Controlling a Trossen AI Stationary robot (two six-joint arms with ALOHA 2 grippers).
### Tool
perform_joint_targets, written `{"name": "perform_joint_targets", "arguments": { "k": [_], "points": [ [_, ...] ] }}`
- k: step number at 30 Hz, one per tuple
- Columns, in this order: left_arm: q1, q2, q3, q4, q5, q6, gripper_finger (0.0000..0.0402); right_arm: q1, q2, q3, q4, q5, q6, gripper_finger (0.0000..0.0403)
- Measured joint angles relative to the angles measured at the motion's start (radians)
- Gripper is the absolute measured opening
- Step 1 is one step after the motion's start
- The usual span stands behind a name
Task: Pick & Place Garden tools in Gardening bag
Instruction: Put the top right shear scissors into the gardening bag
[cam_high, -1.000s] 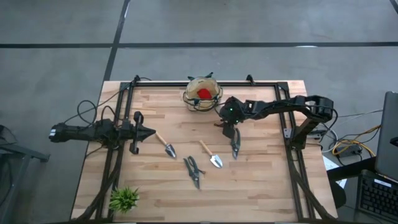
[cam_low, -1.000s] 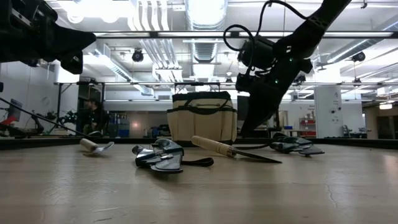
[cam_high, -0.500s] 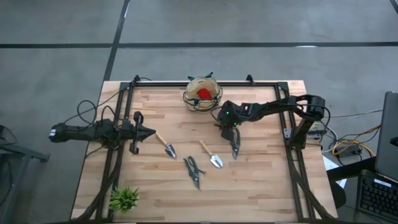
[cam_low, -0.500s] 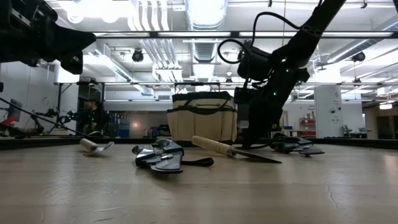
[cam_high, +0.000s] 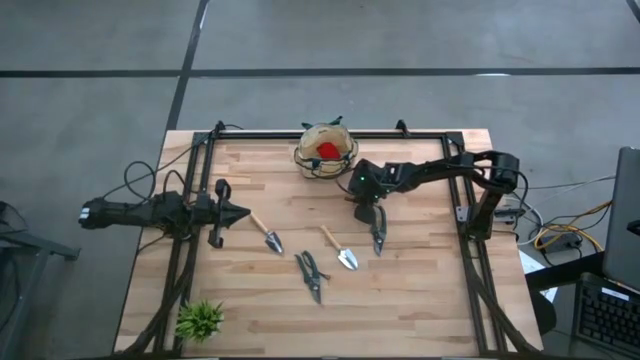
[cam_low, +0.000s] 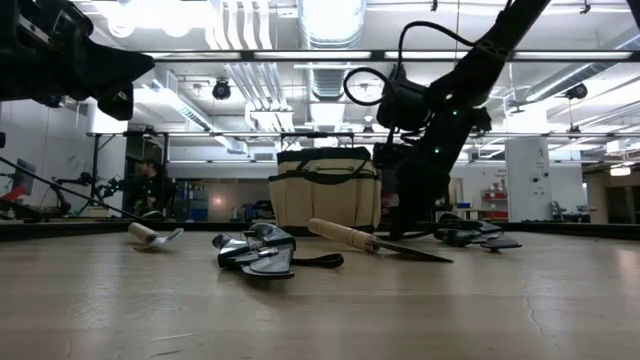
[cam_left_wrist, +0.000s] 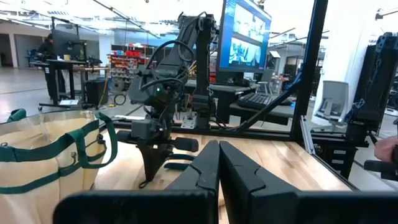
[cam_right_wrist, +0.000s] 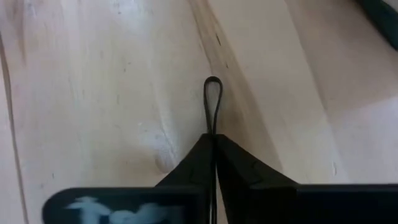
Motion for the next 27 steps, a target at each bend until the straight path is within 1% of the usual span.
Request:
{"name": "perform_joint_targets", "arguments": {
  "k": [4,8,13,19,27],
  "points": [
    [0.000,0.000,0.000,0.000,0.000,0.000,0.0013,0.000,0.002,0.072,-0.097,-0.015,0.006,0.0008],
    [0.000,0.000,0.000,0.000,0.000,0.000,0.0013,0.004,-0.002,0.149,-0.178,-0.087,-0.028,0.0008],
    [0.000,0.000,0.000,0.000,0.000,0.000,0.0013,0.002,-0.009,0.237,-0.263,-0.134,-0.053,0.0008],
    [0.000,0.000,0.000,0.000,0.000,0.000,0.0013,0.006,-0.042,0.318,-0.283,-0.214,-0.054,0.0008],
    [0.000,0.000,0.000,-0.001,0.000,0.000,0.0013,0.009,-0.113,0.383,-0.279,-0.236,-0.035,0.0008]
  ]
}}
